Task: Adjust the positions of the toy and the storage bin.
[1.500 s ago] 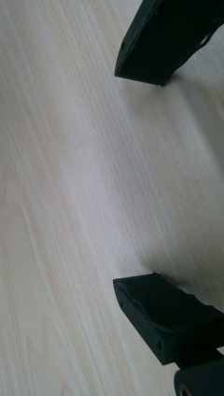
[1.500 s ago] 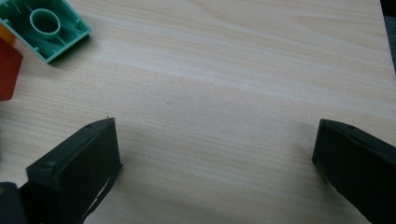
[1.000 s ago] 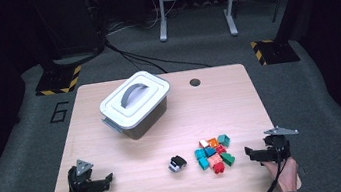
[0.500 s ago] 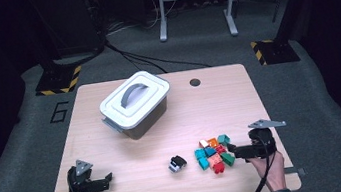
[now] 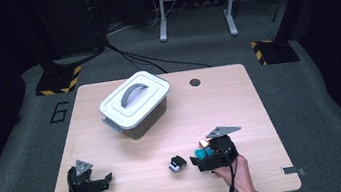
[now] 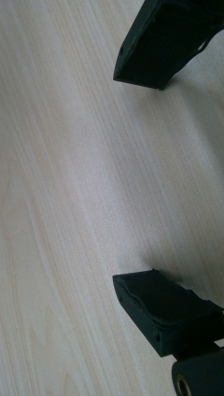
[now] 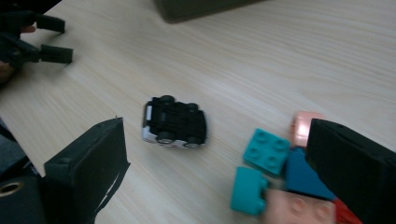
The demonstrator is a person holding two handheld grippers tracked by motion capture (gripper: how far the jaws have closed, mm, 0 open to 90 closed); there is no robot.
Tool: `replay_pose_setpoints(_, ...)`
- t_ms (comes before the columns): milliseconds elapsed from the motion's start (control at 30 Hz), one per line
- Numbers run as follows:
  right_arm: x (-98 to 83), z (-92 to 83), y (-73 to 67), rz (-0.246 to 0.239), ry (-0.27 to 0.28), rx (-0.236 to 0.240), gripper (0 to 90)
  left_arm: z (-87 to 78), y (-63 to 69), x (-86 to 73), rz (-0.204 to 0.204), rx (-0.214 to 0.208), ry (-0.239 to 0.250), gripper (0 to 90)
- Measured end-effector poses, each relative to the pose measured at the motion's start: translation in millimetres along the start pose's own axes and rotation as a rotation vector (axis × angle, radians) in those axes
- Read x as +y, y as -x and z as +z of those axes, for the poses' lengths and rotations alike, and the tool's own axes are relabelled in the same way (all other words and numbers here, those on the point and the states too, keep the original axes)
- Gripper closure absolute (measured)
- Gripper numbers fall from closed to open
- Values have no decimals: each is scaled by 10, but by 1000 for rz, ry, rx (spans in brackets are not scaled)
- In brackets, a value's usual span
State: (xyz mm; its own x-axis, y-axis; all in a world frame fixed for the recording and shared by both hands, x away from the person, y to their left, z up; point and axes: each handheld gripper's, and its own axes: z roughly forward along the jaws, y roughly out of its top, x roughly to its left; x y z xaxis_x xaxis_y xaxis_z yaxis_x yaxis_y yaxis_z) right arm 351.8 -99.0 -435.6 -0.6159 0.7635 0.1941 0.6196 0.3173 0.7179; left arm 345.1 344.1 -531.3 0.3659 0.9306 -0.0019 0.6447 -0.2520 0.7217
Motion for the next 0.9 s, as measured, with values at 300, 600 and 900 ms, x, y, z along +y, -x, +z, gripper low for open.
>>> replay_pose_setpoints(300,13,483,-320,-69,-96,30,83,-1,0,0,0,-1,-1,45)
replay_pose_setpoints(600,-63,879,-484,-125,-185,-75,120,-1,0,-1,-1,-1,1,47)
replay_pose_setpoints(900,-103,1004,-558,-182,-186,-144,242,4,2,-5,-4,6,10,50)
